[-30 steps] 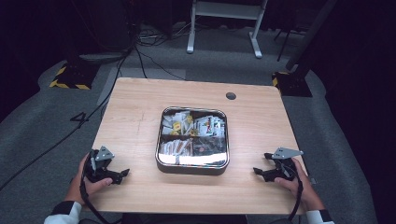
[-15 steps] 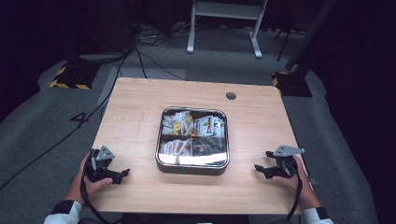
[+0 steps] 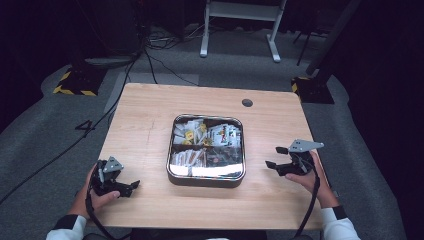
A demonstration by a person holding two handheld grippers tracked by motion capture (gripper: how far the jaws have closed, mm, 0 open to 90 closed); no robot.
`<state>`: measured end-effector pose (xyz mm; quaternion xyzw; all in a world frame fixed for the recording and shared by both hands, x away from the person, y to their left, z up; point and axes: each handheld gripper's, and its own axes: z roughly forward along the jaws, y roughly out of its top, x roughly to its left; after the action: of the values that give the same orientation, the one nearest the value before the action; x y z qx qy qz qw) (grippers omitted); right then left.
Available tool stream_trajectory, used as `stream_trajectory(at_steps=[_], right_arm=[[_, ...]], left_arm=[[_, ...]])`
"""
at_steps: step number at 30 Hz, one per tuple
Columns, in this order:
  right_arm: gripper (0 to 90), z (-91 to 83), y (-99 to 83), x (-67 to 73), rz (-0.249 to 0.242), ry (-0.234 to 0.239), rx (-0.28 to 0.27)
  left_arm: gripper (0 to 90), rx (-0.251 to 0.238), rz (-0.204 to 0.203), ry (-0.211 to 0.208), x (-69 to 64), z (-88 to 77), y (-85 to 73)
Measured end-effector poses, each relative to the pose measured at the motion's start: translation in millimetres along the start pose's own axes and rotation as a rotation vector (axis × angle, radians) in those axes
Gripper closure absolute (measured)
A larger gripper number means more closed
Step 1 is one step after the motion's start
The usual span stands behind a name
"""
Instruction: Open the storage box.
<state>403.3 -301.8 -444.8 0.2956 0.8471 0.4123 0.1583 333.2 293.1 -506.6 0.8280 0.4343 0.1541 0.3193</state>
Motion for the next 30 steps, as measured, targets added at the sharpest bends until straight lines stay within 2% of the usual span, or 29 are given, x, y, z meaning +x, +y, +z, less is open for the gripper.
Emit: stream_trajectory(at_steps=[2,5,11,20,29,30], right_arm=[[26.1,0.2,2.8,-0.5,0.005,-0.002,-0.005],[27.7,1.3,17.8,-3.1,0.012,-0.003,-0.030],[28.7,5.8,34.1,-0.4,-0.010,0.014,-0.039],[31.2,28.9,68.0,12.8,-0.059,0.056,-0.045],[31.4,48.8,88.0,25.6,-0.086,0.098,-0.038],[31.5,55.6,92.8,29.0,-0.088,0.111,-0.036]], left_arm=[[0.5,0.000,-0.007,0.002,-0.7,0.2,0.2],[0.4,-0.002,-0.010,0.006,-1.3,0.8,0.6],[0.3,0.000,-0.009,0.006,-1.4,1.1,1.1],[0.3,0.000,-0.010,0.006,-1.5,1.0,1.1],[0.3,0.000,-0.010,0.005,-1.4,1.0,1.1],[0.3,0.000,-0.010,0.005,-1.4,1.0,1.1]])
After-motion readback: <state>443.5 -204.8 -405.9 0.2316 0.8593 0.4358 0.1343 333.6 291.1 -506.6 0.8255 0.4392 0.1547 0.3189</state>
